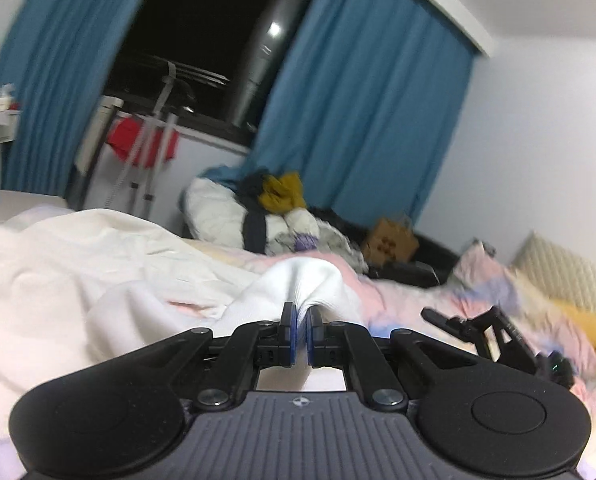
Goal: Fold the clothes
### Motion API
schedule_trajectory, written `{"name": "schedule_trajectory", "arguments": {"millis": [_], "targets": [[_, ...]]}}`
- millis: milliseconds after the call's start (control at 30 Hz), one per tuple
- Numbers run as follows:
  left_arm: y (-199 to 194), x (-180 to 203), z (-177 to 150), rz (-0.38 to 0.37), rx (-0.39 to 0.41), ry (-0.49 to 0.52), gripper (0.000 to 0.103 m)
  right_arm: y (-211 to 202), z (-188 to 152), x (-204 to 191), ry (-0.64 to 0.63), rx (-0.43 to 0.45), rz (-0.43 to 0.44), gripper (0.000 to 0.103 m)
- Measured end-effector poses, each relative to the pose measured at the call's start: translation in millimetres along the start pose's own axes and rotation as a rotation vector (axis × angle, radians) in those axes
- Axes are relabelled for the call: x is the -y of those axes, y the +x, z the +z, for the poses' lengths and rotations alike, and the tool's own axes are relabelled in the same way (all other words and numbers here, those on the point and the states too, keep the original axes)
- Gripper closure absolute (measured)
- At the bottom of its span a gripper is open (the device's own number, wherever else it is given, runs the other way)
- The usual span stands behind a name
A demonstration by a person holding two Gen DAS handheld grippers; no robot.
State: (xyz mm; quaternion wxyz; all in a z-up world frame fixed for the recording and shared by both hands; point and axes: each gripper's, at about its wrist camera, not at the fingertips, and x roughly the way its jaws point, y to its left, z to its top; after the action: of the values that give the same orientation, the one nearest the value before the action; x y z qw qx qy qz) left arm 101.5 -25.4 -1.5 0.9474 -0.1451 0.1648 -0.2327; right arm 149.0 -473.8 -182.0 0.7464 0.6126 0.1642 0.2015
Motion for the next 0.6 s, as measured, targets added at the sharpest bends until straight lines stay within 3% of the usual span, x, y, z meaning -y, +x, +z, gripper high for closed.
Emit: {"name": "schedule_trajectory", "arguments": {"millis": [133,267,400,600], "targets": [[-21.9,-30.4,1.6,-0.005,0.041,-0.116,0.098,23.7,9.5,22.7,0.14,-0.015,-0.009,0.013],[-22.2,-57.0,2.4,-0.002,0.048,-0.172,0.098,51.5,29.5,43.9,0.173,-0.002,-0.11,0.014],[-19.3,-74.9,2.1,0.021,0.049,-0.214,0.098,62.7,33.8,64.4,0.221,-0.027,-0.217,0.022],[-21.4,-96.7,0.4,0.053,0.07,-0.284,0.098,84.2,11.4,64.6,0.156,-0.155,-0.213,0.021]]}}
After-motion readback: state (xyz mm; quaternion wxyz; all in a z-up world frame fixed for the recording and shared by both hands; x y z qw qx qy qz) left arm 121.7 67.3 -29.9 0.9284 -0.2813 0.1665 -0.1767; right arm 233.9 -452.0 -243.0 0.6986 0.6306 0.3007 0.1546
